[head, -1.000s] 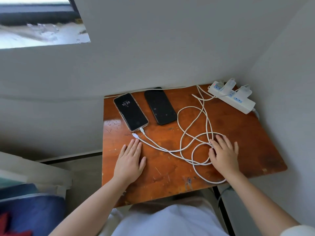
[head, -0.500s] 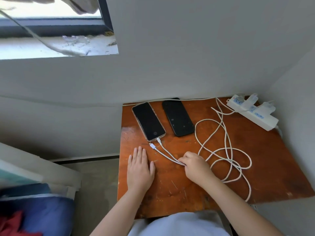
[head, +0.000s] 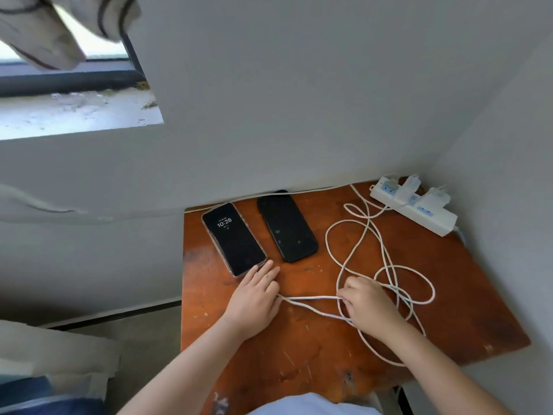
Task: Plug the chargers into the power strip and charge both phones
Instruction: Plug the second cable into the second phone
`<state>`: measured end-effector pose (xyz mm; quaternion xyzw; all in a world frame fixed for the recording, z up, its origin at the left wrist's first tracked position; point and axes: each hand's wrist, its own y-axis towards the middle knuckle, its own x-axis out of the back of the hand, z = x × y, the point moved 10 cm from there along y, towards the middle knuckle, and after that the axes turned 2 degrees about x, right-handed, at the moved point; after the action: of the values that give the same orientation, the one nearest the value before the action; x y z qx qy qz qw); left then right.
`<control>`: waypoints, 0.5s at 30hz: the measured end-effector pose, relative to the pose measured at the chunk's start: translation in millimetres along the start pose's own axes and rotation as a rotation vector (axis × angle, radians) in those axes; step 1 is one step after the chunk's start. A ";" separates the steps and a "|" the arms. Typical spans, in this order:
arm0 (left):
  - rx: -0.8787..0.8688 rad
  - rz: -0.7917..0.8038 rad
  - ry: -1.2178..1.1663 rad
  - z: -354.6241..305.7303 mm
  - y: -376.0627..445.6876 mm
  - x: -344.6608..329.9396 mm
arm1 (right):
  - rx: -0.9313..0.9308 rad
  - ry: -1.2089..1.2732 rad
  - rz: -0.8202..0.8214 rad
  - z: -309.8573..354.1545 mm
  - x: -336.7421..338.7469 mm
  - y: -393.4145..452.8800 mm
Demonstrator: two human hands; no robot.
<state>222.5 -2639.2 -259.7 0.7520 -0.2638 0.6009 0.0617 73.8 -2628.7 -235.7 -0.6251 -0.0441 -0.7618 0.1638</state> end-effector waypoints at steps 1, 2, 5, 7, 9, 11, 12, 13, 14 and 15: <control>-0.020 -0.006 -0.010 0.7 1.2 1.8 | -0.067 0.013 -0.034 -14.0 5.5 1.0; -0.033 -0.014 -0.014 2.2 1.2 3.2 | -0.131 0.021 -0.073 -25.5 12.7 1.7; -0.045 -0.010 -0.036 3.6 0.3 3.3 | -0.274 -0.034 -0.045 -42.8 18.9 4.0; -0.042 0.013 -0.013 3.7 1.7 2.1 | -0.285 -0.119 0.031 -40.9 14.7 6.5; -0.028 0.026 0.004 1.3 5.0 6.8 | -0.293 -0.152 0.110 -35.5 9.7 8.5; -0.010 0.057 0.016 -1.8 11.6 10.2 | -0.292 -0.168 0.104 -29.6 13.0 13.7; -0.006 0.055 0.022 -2.9 15.9 13.2 | -0.283 -0.163 0.081 -25.0 15.4 17.9; 0.002 0.033 0.021 -2.9 21.1 17.9 | -0.259 -0.139 0.045 -18.2 16.7 24.0; 0.017 0.009 0.018 -2.4 26.1 23.0 | -0.223 -0.097 0.014 -9.7 16.9 30.9; 0.031 -0.011 0.020 -1.2 30.9 27.9 | -0.187 -0.057 0.002 -0.9 14.2 37.4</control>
<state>210.9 -2674.0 -240.2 0.7483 -0.2498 0.6120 0.0557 82.1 -2667.0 -227.3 -0.6593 0.0234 -0.7442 0.1041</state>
